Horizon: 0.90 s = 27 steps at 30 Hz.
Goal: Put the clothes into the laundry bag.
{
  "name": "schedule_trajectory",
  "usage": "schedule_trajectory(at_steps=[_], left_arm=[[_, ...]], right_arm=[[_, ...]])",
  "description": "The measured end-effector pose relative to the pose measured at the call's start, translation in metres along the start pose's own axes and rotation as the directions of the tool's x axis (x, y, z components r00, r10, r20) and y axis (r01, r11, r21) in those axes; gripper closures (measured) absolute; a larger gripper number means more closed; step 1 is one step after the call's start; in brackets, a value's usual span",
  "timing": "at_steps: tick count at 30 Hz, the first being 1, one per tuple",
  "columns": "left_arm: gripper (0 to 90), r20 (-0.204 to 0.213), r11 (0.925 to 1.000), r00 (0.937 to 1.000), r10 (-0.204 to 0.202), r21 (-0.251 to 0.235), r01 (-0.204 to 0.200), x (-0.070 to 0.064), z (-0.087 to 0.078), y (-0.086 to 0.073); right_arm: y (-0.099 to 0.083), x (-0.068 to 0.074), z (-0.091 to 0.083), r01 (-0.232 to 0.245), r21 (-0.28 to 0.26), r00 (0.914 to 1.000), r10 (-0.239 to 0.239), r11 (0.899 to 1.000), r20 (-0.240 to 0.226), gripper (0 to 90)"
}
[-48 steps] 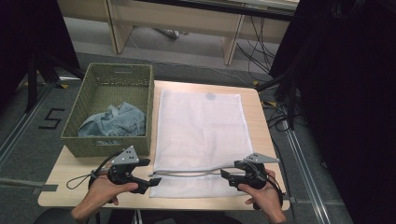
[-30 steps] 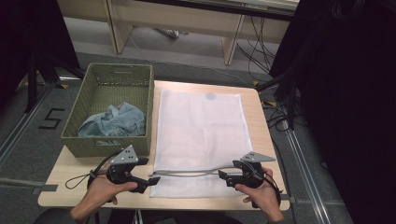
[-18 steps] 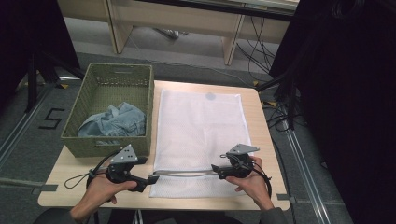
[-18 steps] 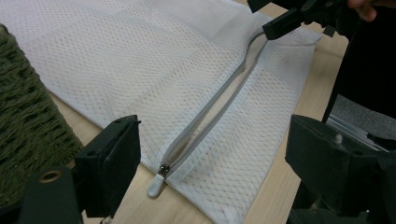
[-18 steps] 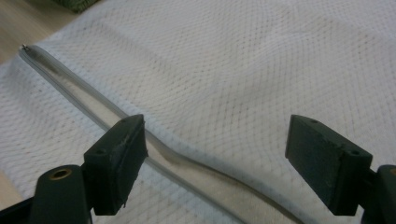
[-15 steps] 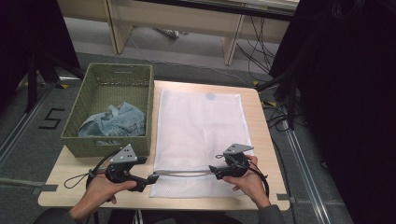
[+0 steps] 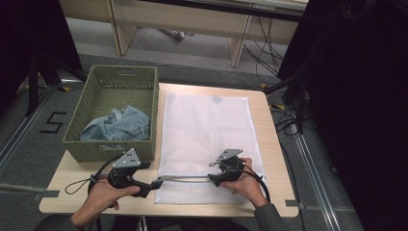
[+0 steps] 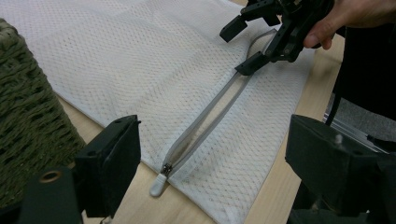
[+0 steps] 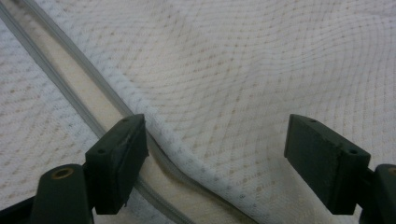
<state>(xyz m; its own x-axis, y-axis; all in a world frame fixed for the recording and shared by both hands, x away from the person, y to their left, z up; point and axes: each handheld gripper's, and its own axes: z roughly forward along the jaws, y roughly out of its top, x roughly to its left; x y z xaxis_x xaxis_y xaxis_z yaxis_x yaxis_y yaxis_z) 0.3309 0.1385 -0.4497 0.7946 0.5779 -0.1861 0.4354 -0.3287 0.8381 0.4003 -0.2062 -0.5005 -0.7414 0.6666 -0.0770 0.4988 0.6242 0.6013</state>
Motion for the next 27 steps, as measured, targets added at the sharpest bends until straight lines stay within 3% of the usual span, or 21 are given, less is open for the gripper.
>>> schedule_trajectory(at_steps=[2, 4, 5, 6, 7, 8, 9, 11, 15, 19, 22, 24, 25, 26, 27], left_arm=[[17.4, 0.008, 0.9999, 1.0000, -0.004, -0.014, 0.004, 0.000, 0.000, 0.000], [17.6, 0.009, 1.0000, 1.0000, -0.001, -0.001, 0.001, -0.001, -0.001, 0.001], [17.8, 0.007, 1.0000, 1.0000, 0.000, -0.002, 0.001, -0.001, -0.001, 0.001], [17.8, 0.008, 1.0000, 1.0000, 0.000, 0.000, 0.000, 0.000, -0.001, 0.001], [17.8, 0.010, 0.9999, 0.9999, 0.005, -0.009, -0.005, 0.000, -0.001, 0.001], [17.9, 0.010, 0.9999, 0.9999, 0.005, -0.009, -0.005, 0.000, -0.001, 0.001], [18.1, 0.006, 0.9998, 0.9998, -0.017, -0.006, 0.017, 0.000, -0.001, 0.001], [18.2, 0.005, 1.0000, 1.0000, 0.005, -0.006, -0.005, 0.001, -0.001, 0.001], [18.4, -0.004, 1.0000, 1.0000, -0.002, -0.001, 0.002, 0.001, -0.003, 0.002], [18.5, 0.001, 0.9999, 1.0000, -0.004, -0.012, 0.004, 0.002, -0.003, 0.002], [18.6, -0.015, 0.9998, 0.9998, -0.012, -0.016, 0.012, 0.005, -0.007, 0.003], [18.7, -0.025, 0.9994, 0.9995, -0.017, -0.030, 0.016, 0.007, -0.009, 0.003], [18.8, -0.037, 0.9992, 0.9991, -0.019, -0.037, 0.018, 0.008, -0.011, 0.004], [19.0, -0.040, 0.9992, 0.9991, -0.012, -0.039, 0.011, 0.011, -0.013, 0.005], [19.2, -0.064, 0.9990, 0.9978, -0.012, -0.043, 0.010, 0.012, -0.016, 0.006]], right_arm=[[0.000, -0.001, 0.001, 0.010, 0.013, 0.9999, -0.010, 1.000, 0.012, 24.4], [0.001, -0.002, 0.000, -0.010, 0.029, 1.0000, 0.010, 1.000, 0.000, 29.6], [0.000, -0.003, 0.003, -0.005, -0.014, 0.9999, 0.006, 1.000, 0.012, 34.9], [0.002, -0.005, 0.001, 0.002, 0.006, 1.0000, -0.002, 1.000, 0.010, 40.2], [0.002, -0.005, 0.002, -0.009, -0.015, 0.9999, 0.009, 1.000, 0.013, 46.6], [0.002, -0.005, 0.002, -0.009, -0.015, 0.9999, 0.009, 1.000, 0.013, 46.6], [0.004, -0.008, 0.001, -0.001, 0.008, 1.0000, 0.001, 1.000, 0.004, 56.8], [0.004, -0.008, 0.003, -0.010, -0.017, 0.9997, 0.010, 1.000, 0.022, 64.7], [0.007, -0.008, 0.003, 0.009, 0.012, 0.9999, -0.009, 1.000, 0.011, 80.1], [0.009, -0.006, 0.006, 0.027, 0.011, 0.9991, -0.027, 1.000, 0.033, 87.9], [0.011, -0.005, 0.005, 0.012, 0.001, 0.9984, -0.012, 1.000, 0.055, 89.1], [0.013, -0.005, 0.001, 0.026, 0.000, 0.9981, -0.026, 1.000, 0.056, 89.5], [0.014, -0.004, 0.001, 0.011, -0.026, 0.9972, -0.009, 1.000, 0.074, 89.6], [0.016, -0.007, -0.001, 0.044, -0.042, 0.9953, -0.040, 0.998, 0.089, 89.6], [0.018, -0.007, -0.005, 0.042, -0.044, 0.9954, -0.038, 0.998, 0.088, 89.6]])
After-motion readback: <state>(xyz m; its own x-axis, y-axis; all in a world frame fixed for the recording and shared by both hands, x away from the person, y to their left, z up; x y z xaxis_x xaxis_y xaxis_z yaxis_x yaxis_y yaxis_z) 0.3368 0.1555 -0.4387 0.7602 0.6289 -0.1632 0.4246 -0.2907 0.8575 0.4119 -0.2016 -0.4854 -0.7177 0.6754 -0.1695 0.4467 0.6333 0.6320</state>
